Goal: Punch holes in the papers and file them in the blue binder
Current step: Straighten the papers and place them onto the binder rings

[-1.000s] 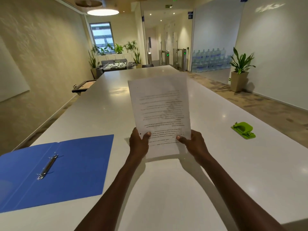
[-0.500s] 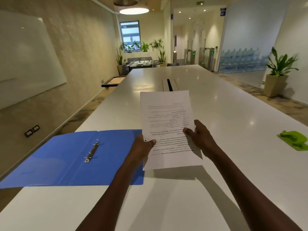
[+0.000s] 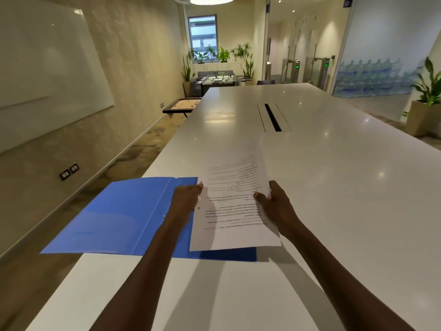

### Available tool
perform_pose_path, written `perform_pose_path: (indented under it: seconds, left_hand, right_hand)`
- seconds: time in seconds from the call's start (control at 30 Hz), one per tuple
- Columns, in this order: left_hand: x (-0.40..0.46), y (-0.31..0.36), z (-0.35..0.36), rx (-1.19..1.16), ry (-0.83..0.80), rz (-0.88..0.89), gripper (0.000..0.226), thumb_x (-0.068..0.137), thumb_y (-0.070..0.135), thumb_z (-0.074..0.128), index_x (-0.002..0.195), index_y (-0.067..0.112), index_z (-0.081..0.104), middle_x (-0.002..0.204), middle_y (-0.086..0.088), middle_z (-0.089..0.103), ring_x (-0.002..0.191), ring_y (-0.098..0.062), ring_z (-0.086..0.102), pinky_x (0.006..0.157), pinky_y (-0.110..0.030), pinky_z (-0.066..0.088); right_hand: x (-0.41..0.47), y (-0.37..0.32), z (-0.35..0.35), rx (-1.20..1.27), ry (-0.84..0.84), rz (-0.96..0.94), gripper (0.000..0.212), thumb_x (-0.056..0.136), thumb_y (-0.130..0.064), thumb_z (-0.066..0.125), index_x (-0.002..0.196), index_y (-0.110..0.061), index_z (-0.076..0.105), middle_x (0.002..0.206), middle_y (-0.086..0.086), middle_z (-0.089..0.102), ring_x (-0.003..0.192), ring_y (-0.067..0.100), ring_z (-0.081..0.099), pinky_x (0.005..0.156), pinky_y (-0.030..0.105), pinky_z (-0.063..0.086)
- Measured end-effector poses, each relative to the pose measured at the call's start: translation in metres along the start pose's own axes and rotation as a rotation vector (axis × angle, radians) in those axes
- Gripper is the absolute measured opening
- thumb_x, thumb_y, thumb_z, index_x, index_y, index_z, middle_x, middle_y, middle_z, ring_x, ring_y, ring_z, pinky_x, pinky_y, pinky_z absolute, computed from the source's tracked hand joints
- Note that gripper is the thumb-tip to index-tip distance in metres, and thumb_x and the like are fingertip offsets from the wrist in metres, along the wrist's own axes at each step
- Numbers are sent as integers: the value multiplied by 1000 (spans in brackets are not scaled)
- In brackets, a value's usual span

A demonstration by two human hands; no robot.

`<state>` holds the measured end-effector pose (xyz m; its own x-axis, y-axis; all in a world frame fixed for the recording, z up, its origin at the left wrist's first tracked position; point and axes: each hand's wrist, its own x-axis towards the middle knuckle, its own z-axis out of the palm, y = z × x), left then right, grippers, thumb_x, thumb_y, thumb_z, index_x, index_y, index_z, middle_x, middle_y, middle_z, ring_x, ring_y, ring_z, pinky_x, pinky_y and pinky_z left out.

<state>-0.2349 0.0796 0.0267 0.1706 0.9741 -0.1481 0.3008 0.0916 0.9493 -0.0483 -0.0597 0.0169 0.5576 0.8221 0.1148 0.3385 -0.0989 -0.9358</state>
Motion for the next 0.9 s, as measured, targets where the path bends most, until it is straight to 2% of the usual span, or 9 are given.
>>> perform_pose_path:
  seconds: [0.1, 0.2, 0.27, 0.3, 0.37, 0.47, 0.57, 0.67, 0.9]
  left_hand:
    - [16, -3, -25, -42, 38, 10, 23, 86, 23, 71, 85, -1, 72, 68, -14, 64, 50, -20, 53, 48, -22, 40]
    - [34, -6, -49, -9, -1, -21, 16, 85, 18, 72, 81, 2, 72, 71, -16, 69, 48, -18, 59, 47, -21, 46]
    - [45, -7, -60, -1, -24, -43, 15, 84, 14, 73, 72, 5, 70, 68, -15, 68, 55, -23, 62, 58, -27, 54]
    - [52, -8, -64, 14, -25, -45, 20, 83, 14, 73, 66, 6, 68, 61, -13, 64, 53, -24, 58, 59, -28, 50]
    - [60, -8, -69, 61, -24, -63, 30, 83, 14, 73, 57, 5, 60, 47, -7, 55, 43, -19, 48, 51, -27, 38]
    - [69, -13, -69, 113, -4, -110, 28, 81, 17, 73, 62, 2, 60, 59, -16, 65, 49, -26, 58, 53, -30, 39]
    - [72, -18, -65, 174, 47, -112, 22, 78, 21, 73, 62, 8, 66, 63, -13, 67, 56, -29, 64, 54, -30, 45]
    - [76, -19, -62, 188, 58, -114, 20, 75, 23, 74, 72, 5, 69, 65, -13, 68, 56, -27, 64, 53, -29, 47]
    - [83, -27, -62, 66, 43, -192, 20, 75, 14, 71, 61, 8, 60, 61, -11, 62, 51, -26, 58, 45, -24, 40]
  right_hand:
    - [-4, -6, 27, 5, -15, 9, 29, 96, -17, 53, 125, -12, 48, 115, -4, 60, 96, 12, 59, 59, 11, 44]
    - [-3, -12, 53, 13, -1, 19, 28, 96, -17, 54, 124, -13, 49, 114, -5, 60, 99, 11, 59, 61, 9, 42]
    - [-1, -16, 68, 23, 7, 37, 26, 97, -16, 54, 122, -13, 50, 116, -4, 59, 97, 10, 57, 61, 7, 40]
    - [0, -17, 75, 32, 14, 45, 24, 96, -16, 54, 120, -13, 50, 116, -2, 59, 96, 9, 57, 61, 8, 40]
    - [2, -20, 87, 45, 29, 67, 21, 97, -14, 54, 118, -13, 51, 114, -2, 59, 95, 10, 56, 62, 8, 40]
    - [4, -20, 101, 52, 45, 102, 24, 97, -15, 54, 120, -10, 51, 116, 0, 60, 96, 11, 57, 65, 10, 42]
    - [5, -19, 108, 33, 55, 126, 23, 97, -16, 54, 119, -11, 51, 111, -3, 59, 94, 10, 58, 64, 11, 43]
    - [5, -18, 109, 9, 64, 150, 24, 97, -16, 54, 119, -10, 51, 108, -5, 56, 97, 12, 57, 63, 10, 41]
    - [4, -15, 110, -16, 67, 181, 26, 97, -17, 55, 121, -10, 51, 119, 0, 60, 93, 8, 54, 58, 9, 38]
